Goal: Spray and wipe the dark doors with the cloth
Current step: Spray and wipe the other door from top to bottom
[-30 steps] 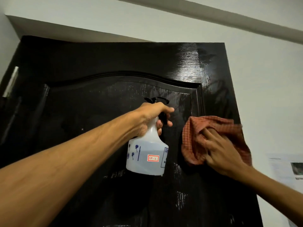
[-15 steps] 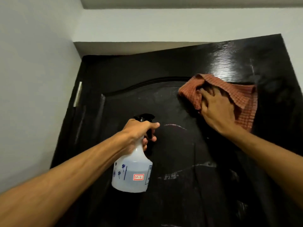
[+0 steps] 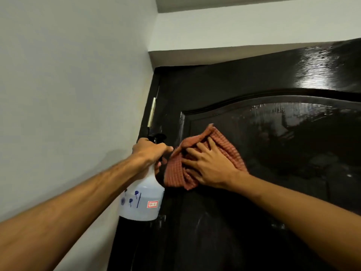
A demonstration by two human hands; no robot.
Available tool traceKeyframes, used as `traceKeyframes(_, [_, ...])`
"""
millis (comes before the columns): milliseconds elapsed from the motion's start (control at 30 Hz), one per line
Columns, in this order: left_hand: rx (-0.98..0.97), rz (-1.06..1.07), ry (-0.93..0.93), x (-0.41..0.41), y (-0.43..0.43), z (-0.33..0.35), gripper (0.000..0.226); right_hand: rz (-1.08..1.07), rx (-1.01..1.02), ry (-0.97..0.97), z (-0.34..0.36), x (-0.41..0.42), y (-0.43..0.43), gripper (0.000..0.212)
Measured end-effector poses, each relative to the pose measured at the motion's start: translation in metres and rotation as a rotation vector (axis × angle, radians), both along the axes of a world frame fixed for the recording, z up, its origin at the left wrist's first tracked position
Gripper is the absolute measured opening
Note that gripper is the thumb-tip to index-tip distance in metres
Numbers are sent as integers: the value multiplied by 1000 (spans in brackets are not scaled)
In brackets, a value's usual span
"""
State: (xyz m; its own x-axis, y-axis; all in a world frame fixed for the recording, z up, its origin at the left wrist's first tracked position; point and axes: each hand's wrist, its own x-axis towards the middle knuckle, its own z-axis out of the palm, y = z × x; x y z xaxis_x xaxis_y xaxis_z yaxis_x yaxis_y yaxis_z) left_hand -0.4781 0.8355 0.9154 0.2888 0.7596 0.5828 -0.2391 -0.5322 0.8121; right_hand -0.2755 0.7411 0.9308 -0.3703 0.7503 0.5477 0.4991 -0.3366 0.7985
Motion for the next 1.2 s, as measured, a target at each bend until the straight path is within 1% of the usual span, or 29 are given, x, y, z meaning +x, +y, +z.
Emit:
traceKeyframes(33, [-10,12,-7,-4,8,-2,19,12,-1,1,8,-6,7,47])
traceKeyframes(67, [-18,26,-8,-9,17,-4,18,50,69,27,22,-8,20,46])
traceKeyframes(133, [-30,52,2,-19,34,-5,17,58,240,184,56,-25,37,43])
traceKeyframes(200, [-40,72,-1,-28,50,-3,18,68,348,269,72,-41,61,45])
traceKeyframes(233, [-37,85,-11,-32,59,-1,18,69,321,255,68,-51,81,50])
traceKeyframes(300, [-19,113,-25,-30,71,1,17,26,118,129,42,-60,117,60])
traceKeyframes(333, [-15,130,-30,-28,74,0,16,25,-4,69,29,-59,130,59])
traceKeyframes(367, [-9,136,-27,-26,76,-2,17,30,-79,32,24,-58,134,54])
traceKeyframes(400, [-3,131,-14,-24,77,-4,17,55,-104,37,30,-57,137,50])
traceKeyframes(467, [-2,102,10,-26,79,-3,16,93,43,83,59,-57,141,44])
traceKeyframes(500, [-6,94,5,-28,80,-1,15,66,134,117,65,-57,145,43])
traceKeyframes(533, [-10,95,-5,-29,80,0,15,37,185,127,60,-60,151,45])
traceKeyframes(567, [-11,113,-14,-30,82,-1,13,49,187,122,42,-62,160,50])
traceKeyframes(600, [-8,134,-16,-31,83,-4,10,98,109,107,16,-64,168,55])
traceKeyframes(667, [-24,132,13,-32,81,-19,8,121,-178,8,-54,-62,168,56])
traceKeyframes(700, [-32,117,37,-32,81,-26,9,91,-254,-39,-69,-57,165,56])
traceKeyframes(733, [-42,107,57,-32,81,-32,11,83,-284,-60,-65,-55,158,57])
traceKeyframes(767, [-53,106,58,-33,81,-36,13,85,-240,-60,-47,-56,151,58])
traceKeyframes(800, [-64,108,54,-33,79,-38,15,80,-136,-7,-24,-55,145,57])
traceKeyframes(867, [-79,93,47,-33,78,-38,15,78,95,205,18,-49,128,55])
traceKeyframes(900, [-88,80,47,-33,77,-39,16,72,180,253,26,-44,122,56])
traceKeyframes(933, [-94,76,47,-33,74,-40,16,65,200,225,22,-39,121,59])
traceKeyframes(967, [-93,86,45,-34,74,-42,16,70,148,154,6,-39,118,61])
traceKeyframes(1033, [-94,102,39,-36,72,-49,16,94,-90,16,-48,-37,114,58])
traceKeyframes(1067, [-102,95,40,-37,70,-53,16,91,-202,-32,-65,-33,107,53])
traceKeyframes(1100, [-106,85,50,-38,68,-57,16,78,-254,-76,-64,-31,99,50])
traceKeyframes(1133, [-106,72,63,-36,63,-59,15,61,-223,-84,-51,-27,85,49])
traceKeyframes(1167, [-108,69,63,-36,62,-61,15,56,-109,-56,-31,-24,78,49])
traceKeyframes(1200, [-103,65,57,-36,61,-60,15,45,21,22,-11,-22,72,51])
